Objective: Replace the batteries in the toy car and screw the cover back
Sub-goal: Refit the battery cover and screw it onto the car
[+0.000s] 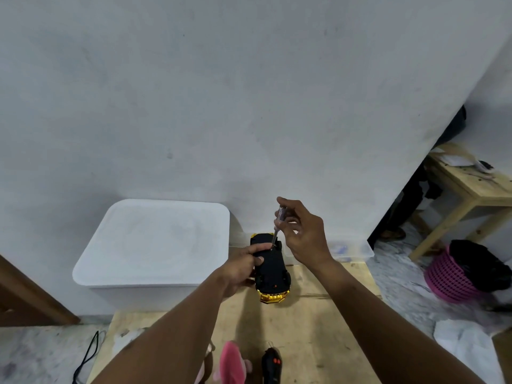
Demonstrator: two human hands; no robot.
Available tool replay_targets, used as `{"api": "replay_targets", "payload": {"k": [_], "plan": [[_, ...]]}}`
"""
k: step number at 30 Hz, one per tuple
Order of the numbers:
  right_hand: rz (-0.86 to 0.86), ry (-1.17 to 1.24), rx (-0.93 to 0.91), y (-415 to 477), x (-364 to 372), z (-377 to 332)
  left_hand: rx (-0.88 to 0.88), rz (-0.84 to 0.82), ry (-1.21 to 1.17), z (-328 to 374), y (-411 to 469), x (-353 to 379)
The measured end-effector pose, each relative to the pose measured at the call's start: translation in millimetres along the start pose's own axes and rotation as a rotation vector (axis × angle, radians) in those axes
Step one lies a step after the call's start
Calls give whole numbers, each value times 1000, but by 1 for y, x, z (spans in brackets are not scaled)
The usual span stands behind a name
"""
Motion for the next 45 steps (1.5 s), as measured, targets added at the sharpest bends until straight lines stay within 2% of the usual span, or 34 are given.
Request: {"api": "replay_targets", "payload": {"k": [3, 7, 11, 15, 21, 25, 29, 32, 36, 38, 41, 45], "plan": [[35, -7, -32, 1, -3, -2, 1, 2, -1, 1, 0, 1], [-16, 25, 16, 1, 1, 1, -2, 5, -14, 0, 1, -2], [28, -14, -34, 0, -3, -1, -7, -11, -1, -2, 1, 0], [-9, 41, 23, -3, -1, 5, -11, -11, -9, -4, 3, -1], [48, 4, -17, -3, -5, 4, -4, -6, -4, -2, 3, -6], [-6, 54, 69, -4, 1, 11, 1, -12, 23, 0, 2, -4], [-6, -32, 58, -3, 0, 15, 31, -29, 64, 2, -1, 11], [65, 4, 120, -6, -13, 30, 91, 51, 81, 3, 2, 12], [159, -5, 187, -22, -41, 52, 173, 272, 482, -6, 8, 13], [128, -35, 226, -34, -47, 64, 78, 317, 658, -23, 13, 21], [83, -42, 272, -51, -51, 82, -26, 485, 936, -43, 22, 26], [7, -58, 264, -68, -52, 98, -55, 644, 1087, -52, 33, 35]]}}
Point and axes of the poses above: each hand's wrist, its own y-axis towards the middle knuckle, its own x-axis out of the palm, z = x × y, the point moved 9 cm from there along y, towards the middle knuckle, and after that the axes turned 14 degrees about -x, right-handed, at the moved point
